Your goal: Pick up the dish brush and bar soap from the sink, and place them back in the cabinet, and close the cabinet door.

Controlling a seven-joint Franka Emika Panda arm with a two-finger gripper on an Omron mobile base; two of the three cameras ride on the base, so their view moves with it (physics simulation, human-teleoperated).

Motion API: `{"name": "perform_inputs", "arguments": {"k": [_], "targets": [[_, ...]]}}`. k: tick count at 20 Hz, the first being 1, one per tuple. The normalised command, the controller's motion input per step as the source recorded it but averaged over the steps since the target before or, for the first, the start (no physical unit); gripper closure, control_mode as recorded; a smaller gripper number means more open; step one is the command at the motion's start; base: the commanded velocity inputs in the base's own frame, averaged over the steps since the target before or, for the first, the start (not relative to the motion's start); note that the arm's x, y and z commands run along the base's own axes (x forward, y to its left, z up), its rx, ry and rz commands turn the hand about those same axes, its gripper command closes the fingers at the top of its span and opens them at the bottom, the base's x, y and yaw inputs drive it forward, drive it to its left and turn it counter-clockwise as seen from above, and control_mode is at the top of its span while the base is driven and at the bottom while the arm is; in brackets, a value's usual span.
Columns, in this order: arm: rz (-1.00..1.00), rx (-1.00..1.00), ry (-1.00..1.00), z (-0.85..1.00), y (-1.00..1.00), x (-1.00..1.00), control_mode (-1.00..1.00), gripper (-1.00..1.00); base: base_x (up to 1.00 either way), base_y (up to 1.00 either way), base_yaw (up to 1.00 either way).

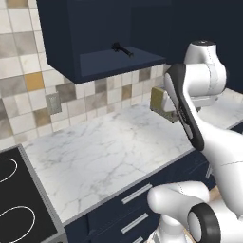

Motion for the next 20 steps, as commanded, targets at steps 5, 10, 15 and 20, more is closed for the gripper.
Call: {"name": "perform_inputs", "arguments": {"k": [5,10,15,20], "targets": [[0.05,0.00,-0.14,0.07,0.00,0.00,-1.00,1.00,0.00,0.00,0.00],[0.05,0.00,-0.16,0.24,0.12,0.12,-1.00,1.00,0.00,0.00,0.00],[0.04,0.00,-0.15,0.20,0.16,0.30,-1.00,1.00,0.00,0.00,0.00],[0.09,0.00,-0.16,0.40,0.03,0.13,-1.00,1.00,0.00,0.00,0.00]]}}
